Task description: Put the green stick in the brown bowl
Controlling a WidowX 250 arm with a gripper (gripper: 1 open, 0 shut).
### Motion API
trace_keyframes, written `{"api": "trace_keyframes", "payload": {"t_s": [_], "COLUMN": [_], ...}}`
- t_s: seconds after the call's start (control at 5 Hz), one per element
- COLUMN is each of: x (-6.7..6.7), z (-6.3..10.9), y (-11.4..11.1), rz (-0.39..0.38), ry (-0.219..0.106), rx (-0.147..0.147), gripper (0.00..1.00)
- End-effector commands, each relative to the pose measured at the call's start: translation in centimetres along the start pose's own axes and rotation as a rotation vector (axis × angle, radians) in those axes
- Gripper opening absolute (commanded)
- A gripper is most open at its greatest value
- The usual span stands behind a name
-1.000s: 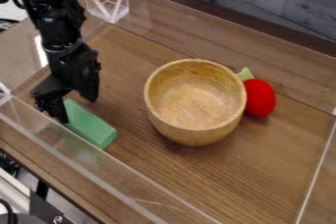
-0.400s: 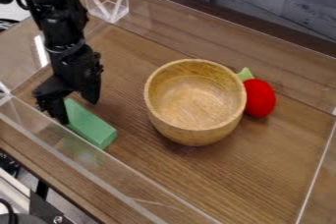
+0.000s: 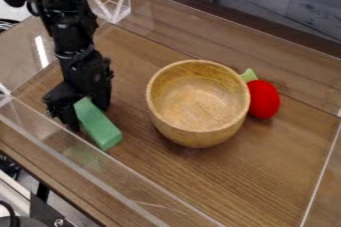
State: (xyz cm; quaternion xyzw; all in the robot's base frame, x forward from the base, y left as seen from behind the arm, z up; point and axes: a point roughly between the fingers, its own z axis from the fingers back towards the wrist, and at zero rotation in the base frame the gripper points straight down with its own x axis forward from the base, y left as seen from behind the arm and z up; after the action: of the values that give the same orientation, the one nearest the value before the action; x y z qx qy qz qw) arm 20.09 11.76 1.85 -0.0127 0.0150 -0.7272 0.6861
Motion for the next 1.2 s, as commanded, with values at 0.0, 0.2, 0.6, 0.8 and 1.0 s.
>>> {"api": "trace_keyframes", "payload": {"t_s": [0.0, 0.2, 0.6, 0.8, 1.0], "x": [-1.1, -1.6, -1.3, -1.1, -0.8], "z": [0.8, 0.8, 1.6, 2.6, 3.8], "y": [0.6, 0.7, 0.8, 0.9, 1.2], "rz": [0.008, 0.020, 0.008, 0.004, -0.003], "ry": [0.015, 0.012, 0.011, 0.008, 0.004], "rx": [0.026, 0.023, 0.030, 0.036, 0.046], "gripper": [1.00, 1.00, 0.00, 0.00, 0.00]}}
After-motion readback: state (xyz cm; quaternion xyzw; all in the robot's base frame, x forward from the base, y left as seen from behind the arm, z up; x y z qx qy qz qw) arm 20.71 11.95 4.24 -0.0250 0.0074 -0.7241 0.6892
